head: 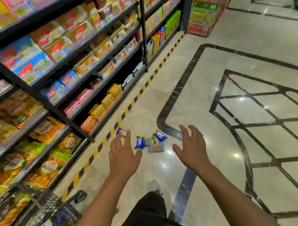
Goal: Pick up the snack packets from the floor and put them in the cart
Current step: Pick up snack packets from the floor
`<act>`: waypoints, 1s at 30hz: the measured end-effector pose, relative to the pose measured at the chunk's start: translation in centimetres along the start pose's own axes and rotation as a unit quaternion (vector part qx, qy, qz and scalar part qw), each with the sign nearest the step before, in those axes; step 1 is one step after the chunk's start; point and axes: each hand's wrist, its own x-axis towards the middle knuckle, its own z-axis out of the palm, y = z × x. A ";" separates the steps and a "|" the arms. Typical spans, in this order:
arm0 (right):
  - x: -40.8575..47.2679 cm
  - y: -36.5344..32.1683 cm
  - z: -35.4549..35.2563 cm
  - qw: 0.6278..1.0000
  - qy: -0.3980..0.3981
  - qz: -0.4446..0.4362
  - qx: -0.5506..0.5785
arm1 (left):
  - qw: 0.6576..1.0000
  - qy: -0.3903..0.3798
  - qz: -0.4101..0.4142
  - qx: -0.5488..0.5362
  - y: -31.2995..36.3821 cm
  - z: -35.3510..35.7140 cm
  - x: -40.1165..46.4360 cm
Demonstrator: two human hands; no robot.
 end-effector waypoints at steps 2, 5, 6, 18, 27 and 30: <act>2.2 -0.4 -0.2 1.000 -0.007 0.001 -0.004 | 1.000 -0.009 -0.014 -0.004 0.1 -0.2 2.4; 5.2 -1.1 -0.3 1.000 -0.018 0.000 0.004 | 1.000 -0.012 -0.016 -0.002 0.7 -0.7 6.0; 6.1 -1.3 -0.3 1.000 -0.024 0.000 0.005 | 1.000 -0.012 -0.017 -0.002 0.9 -1.0 7.2; 17.3 0.2 -0.2 0.997 -0.074 -0.036 -0.007 | 0.997 -0.011 -0.074 -0.019 4.9 0.1 14.7; 26.1 2.9 -0.1 0.982 -0.154 -0.107 -0.003 | 0.985 -0.015 -0.167 -0.026 10.2 2.7 16.9; 28.9 3.4 0.9 0.976 -0.171 -0.133 -0.003 | 0.979 -0.010 -0.197 -0.059 11.8 4.8 17.7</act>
